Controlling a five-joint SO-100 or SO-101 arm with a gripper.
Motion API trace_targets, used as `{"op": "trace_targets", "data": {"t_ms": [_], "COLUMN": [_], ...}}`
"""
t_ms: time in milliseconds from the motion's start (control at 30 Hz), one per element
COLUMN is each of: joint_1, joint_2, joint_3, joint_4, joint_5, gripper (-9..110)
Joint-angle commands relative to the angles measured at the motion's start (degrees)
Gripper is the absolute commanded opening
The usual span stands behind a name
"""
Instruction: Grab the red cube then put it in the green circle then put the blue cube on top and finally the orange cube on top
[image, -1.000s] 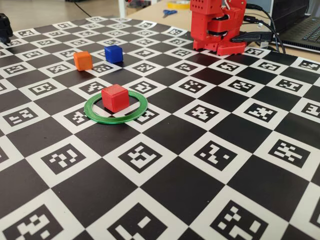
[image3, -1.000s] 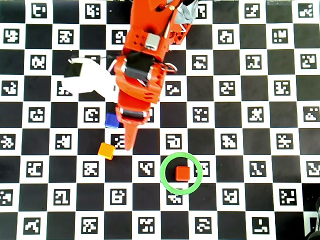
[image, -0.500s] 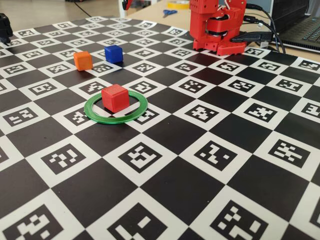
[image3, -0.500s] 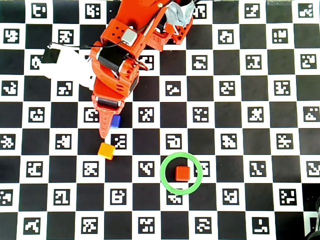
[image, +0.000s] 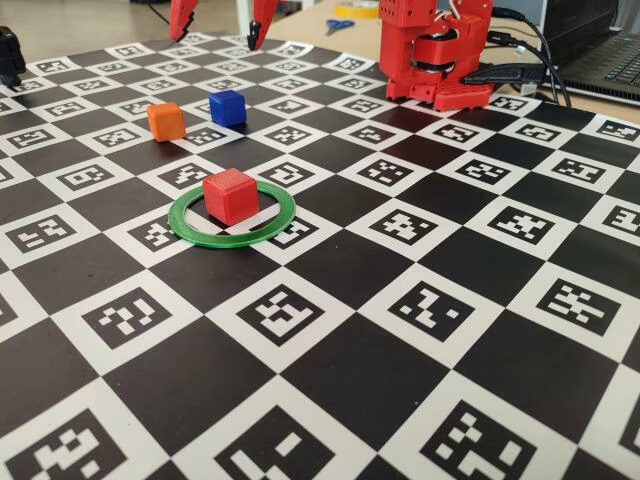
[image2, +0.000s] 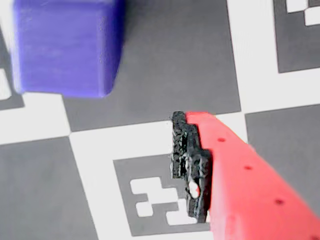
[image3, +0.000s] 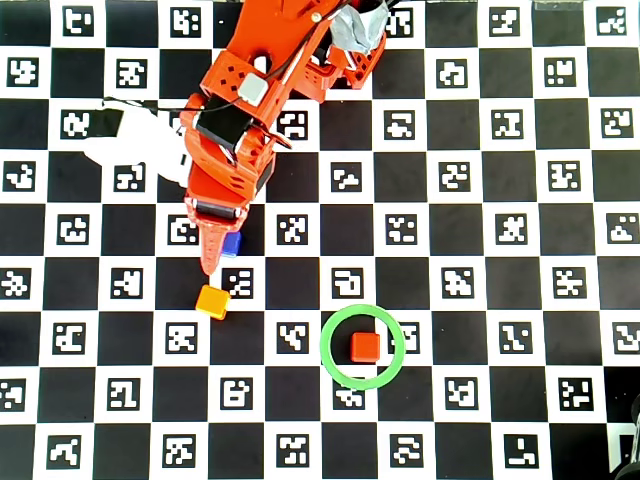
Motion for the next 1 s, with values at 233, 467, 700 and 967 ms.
{"op": "trace_targets", "data": {"t_ms": [233,467,700,967], "joint_1": [0.4,0.4,0.6,0.6], "joint_2": [-2.5,-5.5,-8.7,-11.8], "joint_3": [1.3,1.9,1.9,1.6], "joint_4": [-4.4,-6.5,-8.4,-10.2], "joint_5": [-0.2,-0.3,-0.3,-0.3], "gripper": [46,46,46,45]}}
